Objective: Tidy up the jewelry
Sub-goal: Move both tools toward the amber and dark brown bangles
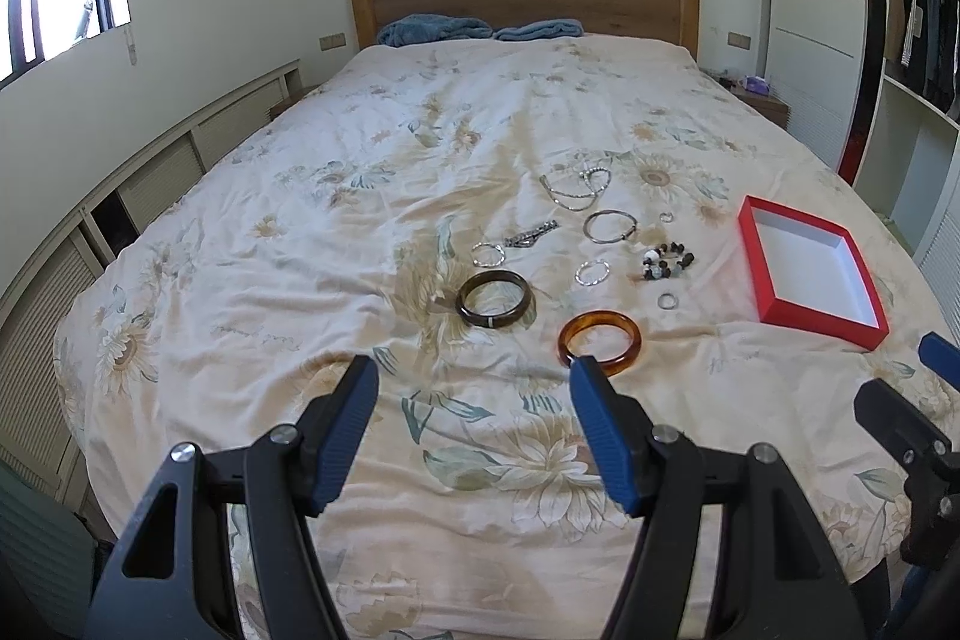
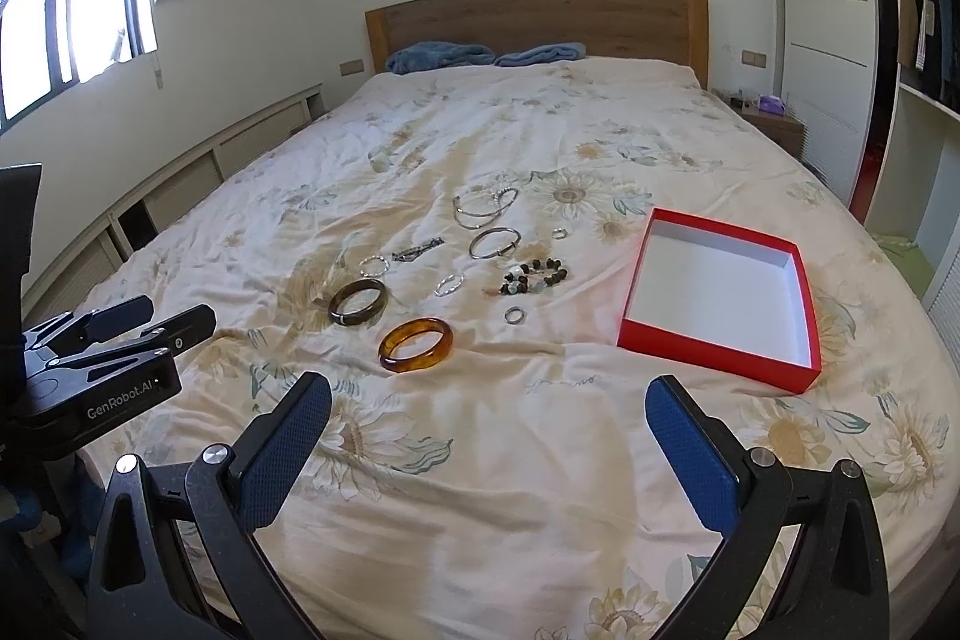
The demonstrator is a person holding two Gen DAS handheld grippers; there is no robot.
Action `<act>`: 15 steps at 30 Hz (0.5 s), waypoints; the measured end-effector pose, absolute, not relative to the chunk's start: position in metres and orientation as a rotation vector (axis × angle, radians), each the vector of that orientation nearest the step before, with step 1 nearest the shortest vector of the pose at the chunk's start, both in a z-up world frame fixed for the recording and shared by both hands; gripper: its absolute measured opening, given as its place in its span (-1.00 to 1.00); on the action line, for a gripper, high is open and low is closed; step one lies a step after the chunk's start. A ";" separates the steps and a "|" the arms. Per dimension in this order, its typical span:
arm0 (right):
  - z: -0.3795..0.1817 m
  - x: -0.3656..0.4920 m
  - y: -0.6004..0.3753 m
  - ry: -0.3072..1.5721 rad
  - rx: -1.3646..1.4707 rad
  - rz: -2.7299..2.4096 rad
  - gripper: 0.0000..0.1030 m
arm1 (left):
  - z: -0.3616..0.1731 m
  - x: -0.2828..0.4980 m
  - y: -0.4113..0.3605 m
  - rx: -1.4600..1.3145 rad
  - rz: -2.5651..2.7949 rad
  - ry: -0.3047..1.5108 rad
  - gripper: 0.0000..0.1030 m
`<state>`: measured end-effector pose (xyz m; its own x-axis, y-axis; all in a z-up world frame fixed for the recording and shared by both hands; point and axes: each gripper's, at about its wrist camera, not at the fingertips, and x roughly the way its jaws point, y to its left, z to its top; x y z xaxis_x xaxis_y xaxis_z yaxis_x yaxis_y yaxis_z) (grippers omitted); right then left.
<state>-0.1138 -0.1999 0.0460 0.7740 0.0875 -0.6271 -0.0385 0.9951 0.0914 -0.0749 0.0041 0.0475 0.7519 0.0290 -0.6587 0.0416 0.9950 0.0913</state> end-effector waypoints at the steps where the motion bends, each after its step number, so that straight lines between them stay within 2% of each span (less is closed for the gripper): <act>1: 0.046 -0.113 -0.199 0.687 0.066 0.059 1.00 | 0.047 -0.074 0.003 0.101 -0.007 0.724 0.25; 15: 0.034 -0.098 -0.199 0.714 0.023 0.046 1.00 | 0.034 -0.051 -0.002 0.096 0.013 0.757 0.25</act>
<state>-0.0975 -0.1994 0.0335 0.7545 0.0504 -0.6544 -0.0343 0.9987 0.0373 -0.0508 -0.0015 0.0337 0.7273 0.0467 -0.6848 0.0226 0.9955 0.0920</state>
